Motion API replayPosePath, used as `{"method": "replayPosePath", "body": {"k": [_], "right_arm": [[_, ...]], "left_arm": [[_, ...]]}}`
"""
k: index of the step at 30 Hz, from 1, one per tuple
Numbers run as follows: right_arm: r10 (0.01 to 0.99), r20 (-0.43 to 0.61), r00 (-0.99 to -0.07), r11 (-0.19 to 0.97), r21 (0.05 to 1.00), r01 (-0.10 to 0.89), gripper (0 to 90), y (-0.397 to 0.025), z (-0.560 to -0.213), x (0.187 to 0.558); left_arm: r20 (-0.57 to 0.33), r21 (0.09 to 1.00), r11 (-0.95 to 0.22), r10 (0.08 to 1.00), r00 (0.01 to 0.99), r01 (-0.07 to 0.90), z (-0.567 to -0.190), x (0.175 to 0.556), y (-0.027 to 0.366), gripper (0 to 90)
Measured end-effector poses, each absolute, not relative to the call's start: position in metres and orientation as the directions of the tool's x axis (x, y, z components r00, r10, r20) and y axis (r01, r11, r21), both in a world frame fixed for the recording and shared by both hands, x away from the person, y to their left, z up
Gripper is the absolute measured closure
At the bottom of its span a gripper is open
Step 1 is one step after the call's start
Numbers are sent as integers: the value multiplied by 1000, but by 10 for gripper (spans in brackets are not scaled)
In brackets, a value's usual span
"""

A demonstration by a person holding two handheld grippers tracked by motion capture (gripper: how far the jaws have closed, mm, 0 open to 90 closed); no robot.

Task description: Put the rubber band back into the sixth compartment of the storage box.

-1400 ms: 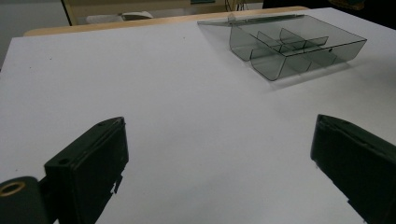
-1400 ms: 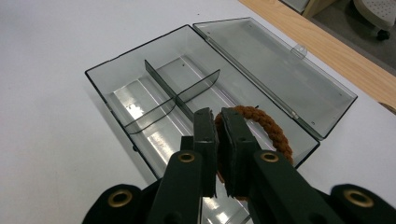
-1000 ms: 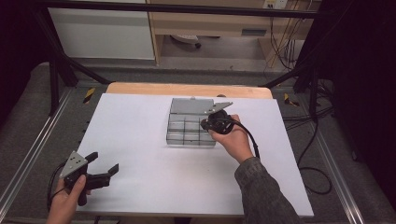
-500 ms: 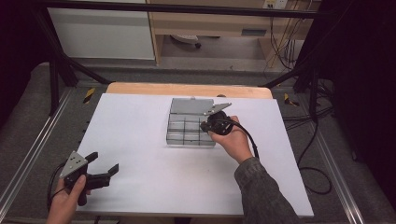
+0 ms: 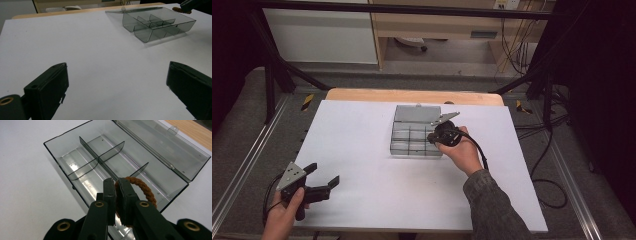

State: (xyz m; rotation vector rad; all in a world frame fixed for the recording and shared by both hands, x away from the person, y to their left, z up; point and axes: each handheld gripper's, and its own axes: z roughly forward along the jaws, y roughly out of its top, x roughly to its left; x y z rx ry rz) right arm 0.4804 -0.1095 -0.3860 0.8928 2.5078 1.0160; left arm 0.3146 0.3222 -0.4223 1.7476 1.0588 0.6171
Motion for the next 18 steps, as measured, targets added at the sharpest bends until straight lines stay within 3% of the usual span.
{"method": "replayPosePath", "body": {"k": [18], "right_arm": [[638, -19, -770, 565, 690, 452, 853, -107, -392, 481]], "left_arm": [[-56, 912, -158, 868, 494, 380, -422, 315, 322, 43]]}}
